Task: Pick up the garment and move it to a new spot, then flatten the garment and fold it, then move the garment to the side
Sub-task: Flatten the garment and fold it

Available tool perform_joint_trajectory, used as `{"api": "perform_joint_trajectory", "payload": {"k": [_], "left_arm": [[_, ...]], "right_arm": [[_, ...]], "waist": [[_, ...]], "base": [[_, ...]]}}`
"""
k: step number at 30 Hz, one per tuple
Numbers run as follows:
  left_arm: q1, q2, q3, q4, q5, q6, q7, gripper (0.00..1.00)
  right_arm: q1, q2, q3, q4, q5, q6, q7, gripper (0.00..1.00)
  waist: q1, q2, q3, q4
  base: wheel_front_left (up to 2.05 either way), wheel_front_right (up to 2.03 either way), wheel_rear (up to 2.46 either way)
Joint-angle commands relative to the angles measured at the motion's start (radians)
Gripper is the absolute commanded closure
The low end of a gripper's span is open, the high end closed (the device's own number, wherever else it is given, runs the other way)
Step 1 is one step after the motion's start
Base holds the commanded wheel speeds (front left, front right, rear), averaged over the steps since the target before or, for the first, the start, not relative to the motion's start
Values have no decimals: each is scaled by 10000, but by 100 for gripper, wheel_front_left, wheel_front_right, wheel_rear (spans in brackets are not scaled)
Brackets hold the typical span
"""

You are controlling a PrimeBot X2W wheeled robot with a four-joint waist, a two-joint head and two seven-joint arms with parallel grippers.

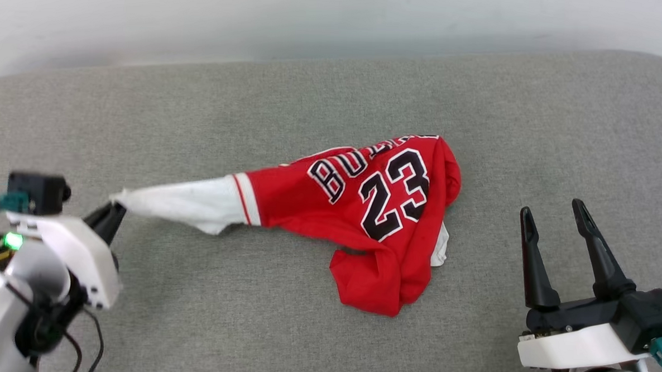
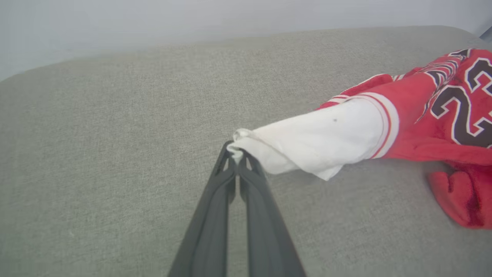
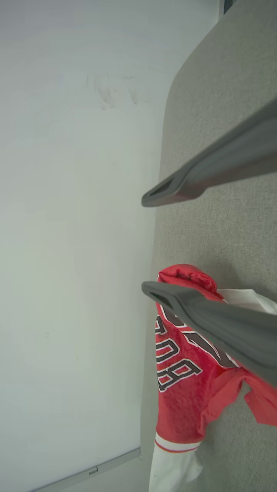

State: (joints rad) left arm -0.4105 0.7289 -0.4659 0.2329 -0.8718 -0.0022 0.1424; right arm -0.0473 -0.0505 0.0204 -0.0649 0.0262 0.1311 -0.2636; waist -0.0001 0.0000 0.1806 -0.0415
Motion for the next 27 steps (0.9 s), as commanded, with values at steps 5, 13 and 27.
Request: {"api": "perform_joint_trajectory", "payload": {"k": [5, 13, 27], "left_arm": [[1195, 131, -103, 403, 242, 291, -658, 100], [974, -322, -540, 1073, 1397, 510, -2120, 0], [1697, -2237, 942, -2029, 4220, 1369, -4071, 0]], "right_arm": [[168, 7, -21, 118, -98, -7, -16, 0], [257, 5, 7, 218, -160, -7, -16, 0], [485, 9, -223, 113, -163, -7, -16, 0]], "waist": [[1, 0, -208, 55], [1, 0, -394, 25], [1, 0, -765, 198]], "base": [[0, 0, 0], [0, 0, 0], [0, 0, 0]]}}
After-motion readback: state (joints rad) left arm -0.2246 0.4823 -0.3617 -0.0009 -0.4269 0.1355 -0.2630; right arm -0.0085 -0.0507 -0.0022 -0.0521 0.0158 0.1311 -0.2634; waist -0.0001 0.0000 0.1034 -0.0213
